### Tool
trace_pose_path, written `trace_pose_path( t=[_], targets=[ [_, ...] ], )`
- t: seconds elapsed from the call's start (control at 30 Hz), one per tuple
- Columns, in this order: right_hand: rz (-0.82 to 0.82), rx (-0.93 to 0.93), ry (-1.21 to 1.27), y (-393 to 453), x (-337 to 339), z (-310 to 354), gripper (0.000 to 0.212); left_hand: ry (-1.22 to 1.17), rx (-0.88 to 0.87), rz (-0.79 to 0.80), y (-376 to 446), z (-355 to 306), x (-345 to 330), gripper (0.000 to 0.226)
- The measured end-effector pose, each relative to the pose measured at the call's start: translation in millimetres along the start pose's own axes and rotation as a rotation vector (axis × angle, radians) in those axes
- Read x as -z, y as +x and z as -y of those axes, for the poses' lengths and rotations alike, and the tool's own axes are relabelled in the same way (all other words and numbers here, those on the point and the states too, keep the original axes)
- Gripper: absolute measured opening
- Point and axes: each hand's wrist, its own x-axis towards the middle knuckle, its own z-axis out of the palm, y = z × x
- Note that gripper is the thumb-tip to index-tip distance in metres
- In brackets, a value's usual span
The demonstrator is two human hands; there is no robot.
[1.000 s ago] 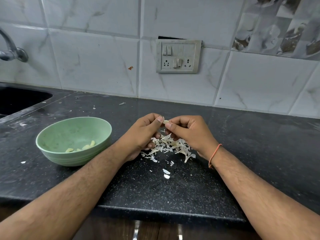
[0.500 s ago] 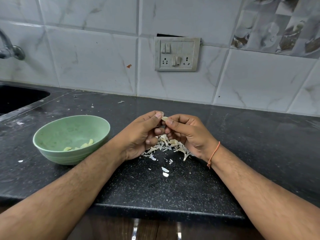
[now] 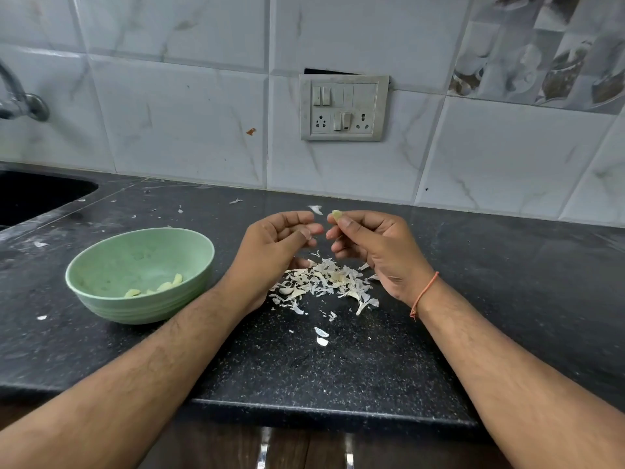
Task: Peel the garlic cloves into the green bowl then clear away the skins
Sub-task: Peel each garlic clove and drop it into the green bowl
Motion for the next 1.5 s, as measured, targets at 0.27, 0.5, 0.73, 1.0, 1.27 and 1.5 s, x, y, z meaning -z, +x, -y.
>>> trace_pose_path(
  t=[0.27, 0.5, 0.73, 1.0, 1.27, 1.5],
  targets=[
    [-0.017, 0.088, -0.190, 0, 3, -2, 0.015, 0.266, -0.152, -0.094, -2, 4, 2, 0.015],
    [-0.024, 0.098, -0.245, 2, 5, -4, 0.022, 0.537, -0.191, -0.035, -2, 6, 3, 0.029],
    [-0.037, 0.129, -0.365, 1, 9, -6, 0.024, 0.679, -0.281, -0.058, -3, 7, 4, 0.026],
    [-0.051, 0.165, -0.503, -3, 6, -5, 0.022, 0.680, -0.384, -0.094, -6, 2, 3, 0.014],
    [-0.114, 0.203, -0.345, -13, -2, 16, 0.023, 0.698, -0.466, -0.144, -25, -29, -17, 0.007],
    [-0.133, 0.094, 0.051, -9, -34, 54, 0.014, 0.705, -0.386, -0.095, -29, -95, -6, 0.005]
  ],
)
